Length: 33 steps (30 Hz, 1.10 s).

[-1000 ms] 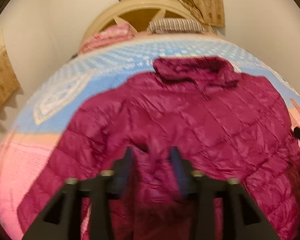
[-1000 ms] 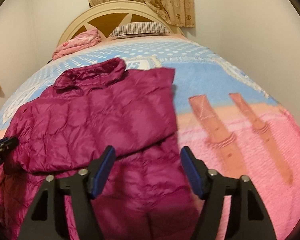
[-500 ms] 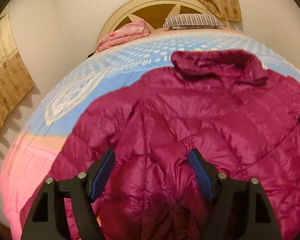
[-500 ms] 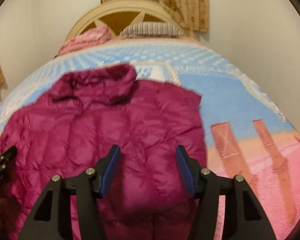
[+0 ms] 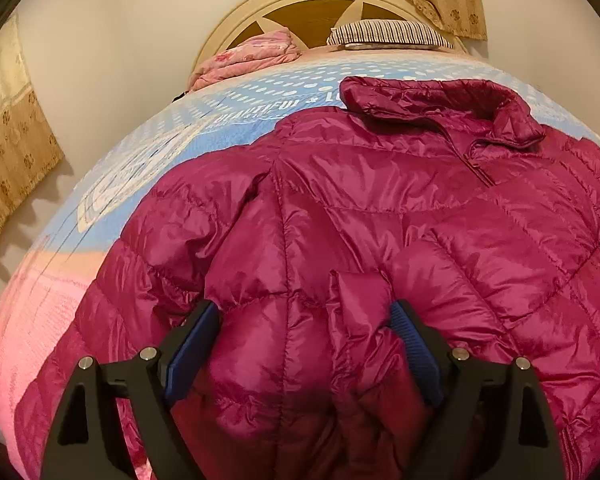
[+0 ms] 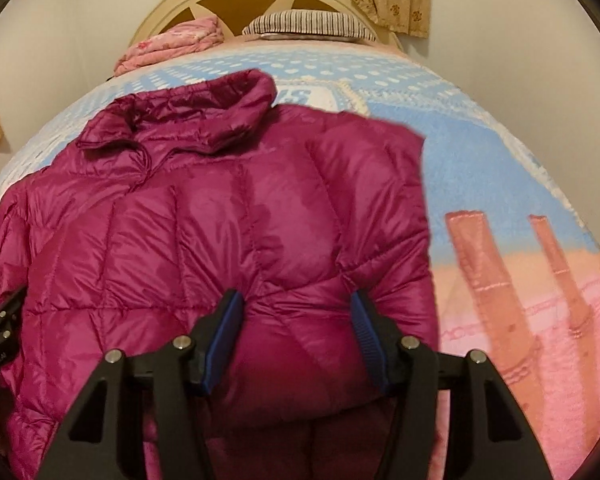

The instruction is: Fold large clothes

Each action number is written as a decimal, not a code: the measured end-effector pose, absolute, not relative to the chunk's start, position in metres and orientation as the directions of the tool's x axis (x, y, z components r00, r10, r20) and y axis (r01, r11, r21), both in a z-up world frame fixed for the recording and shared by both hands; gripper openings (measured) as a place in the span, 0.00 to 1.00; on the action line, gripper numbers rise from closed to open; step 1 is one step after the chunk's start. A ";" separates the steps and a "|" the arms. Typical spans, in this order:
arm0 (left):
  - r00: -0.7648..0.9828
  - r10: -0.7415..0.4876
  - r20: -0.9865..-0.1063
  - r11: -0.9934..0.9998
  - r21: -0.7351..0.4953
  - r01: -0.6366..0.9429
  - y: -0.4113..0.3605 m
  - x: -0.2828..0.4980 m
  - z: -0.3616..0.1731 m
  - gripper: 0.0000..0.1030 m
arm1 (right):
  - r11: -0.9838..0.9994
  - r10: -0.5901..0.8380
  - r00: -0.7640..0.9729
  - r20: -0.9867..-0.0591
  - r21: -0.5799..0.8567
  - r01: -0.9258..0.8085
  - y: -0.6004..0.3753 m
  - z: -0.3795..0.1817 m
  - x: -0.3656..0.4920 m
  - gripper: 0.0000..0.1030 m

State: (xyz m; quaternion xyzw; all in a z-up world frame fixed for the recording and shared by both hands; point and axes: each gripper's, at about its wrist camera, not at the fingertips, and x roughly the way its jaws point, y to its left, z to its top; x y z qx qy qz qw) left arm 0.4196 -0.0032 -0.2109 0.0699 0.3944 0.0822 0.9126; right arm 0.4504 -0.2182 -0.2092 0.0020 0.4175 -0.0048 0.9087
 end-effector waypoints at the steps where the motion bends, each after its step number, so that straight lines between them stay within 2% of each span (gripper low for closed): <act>1: 0.675 0.200 -0.710 0.978 0.185 -0.095 -0.002 0.420 -0.211 0.85 | 1.000 -0.017 0.661 -0.750 -0.004 0.022 -0.218 -0.204 0.448 0.58; 4: 0.674 0.192 -0.714 0.980 0.171 -0.098 0.001 0.418 -0.211 0.86 | 0.999 -0.024 0.701 -0.713 0.002 0.036 -0.212 -0.179 0.434 0.59; 8: 0.675 0.187 -0.714 0.982 0.160 -0.103 0.003 0.417 -0.211 0.86 | 0.997 0.053 0.704 -0.708 -0.003 -0.078 -0.176 -0.169 0.431 0.69; 15: 0.673 0.155 -0.723 0.988 0.102 -0.119 0.012 0.415 -0.211 0.87 | 0.992 0.073 0.648 -0.758 -0.012 -0.126 -0.147 -0.220 0.439 0.68; 24: 0.676 0.182 -0.714 0.983 0.120 -0.138 0.011 0.410 -0.210 0.88 | 0.990 0.064 0.641 -0.765 -0.032 -0.138 -0.144 -0.224 0.439 0.69; 26: 0.673 0.179 -0.718 0.984 0.117 -0.137 0.011 0.410 -0.210 0.88 | 0.988 0.111 0.629 -0.769 0.015 -0.156 -0.151 -0.218 0.440 0.68; 30: 0.672 0.182 -0.718 0.983 0.122 -0.136 0.012 0.410 -0.211 0.88 | 0.987 0.134 0.717 -0.684 0.154 -0.038 -0.197 -0.185 0.447 0.66; 33: 0.674 0.187 -0.714 0.982 0.123 -0.142 0.013 0.410 -0.208 0.88 | 0.987 0.071 0.724 -0.686 0.152 0.047 -0.225 -0.178 0.469 0.66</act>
